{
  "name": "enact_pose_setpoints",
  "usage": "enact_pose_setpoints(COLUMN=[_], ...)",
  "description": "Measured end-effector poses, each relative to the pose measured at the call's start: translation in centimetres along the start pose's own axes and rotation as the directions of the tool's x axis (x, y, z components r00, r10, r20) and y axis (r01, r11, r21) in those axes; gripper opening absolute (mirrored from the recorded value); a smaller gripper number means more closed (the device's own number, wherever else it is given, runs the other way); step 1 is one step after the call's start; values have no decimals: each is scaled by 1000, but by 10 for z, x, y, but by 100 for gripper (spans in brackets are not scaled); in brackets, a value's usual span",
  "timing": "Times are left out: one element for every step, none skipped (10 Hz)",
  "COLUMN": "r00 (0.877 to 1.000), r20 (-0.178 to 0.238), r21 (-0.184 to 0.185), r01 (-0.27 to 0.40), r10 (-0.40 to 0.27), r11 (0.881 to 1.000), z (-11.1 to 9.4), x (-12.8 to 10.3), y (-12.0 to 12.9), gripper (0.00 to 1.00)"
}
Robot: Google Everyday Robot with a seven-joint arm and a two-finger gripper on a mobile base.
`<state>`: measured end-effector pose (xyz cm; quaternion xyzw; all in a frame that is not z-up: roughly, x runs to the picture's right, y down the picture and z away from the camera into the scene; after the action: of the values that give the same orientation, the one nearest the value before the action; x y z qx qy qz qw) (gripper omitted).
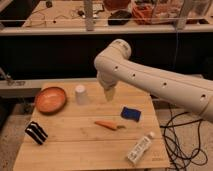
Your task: Place the ceramic cup over the eraser
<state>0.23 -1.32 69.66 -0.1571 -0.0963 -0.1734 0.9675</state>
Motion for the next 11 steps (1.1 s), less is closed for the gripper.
enact_pose_setpoints(r00=[1000,999,999,999,999,998,997,996,995,994,993], r20=[6,13,18,25,30,38,43,59,64,71,76], r21=[6,11,17,25,28,31,31,30,31,31,31], r01=[18,29,31,37,45,54,57,68,72,78,83], r10=[-18,-29,-31,-37,-45,-55,-58,-70,-74,-80,-86], r11=[1000,1000,999,999,999,998,998,997,997,996,996], z=[2,4,5,7,9,11,14,21,24,26,28], x=[-10,-19,-21,-22,-24,-26,-29,-40,-40,-40,-39], y=[-7,-11,-13,-18,-20,-23,-24,-29,-30,-33,-35], gripper=[80,80,80,80,80,80,80,80,80,80,80])
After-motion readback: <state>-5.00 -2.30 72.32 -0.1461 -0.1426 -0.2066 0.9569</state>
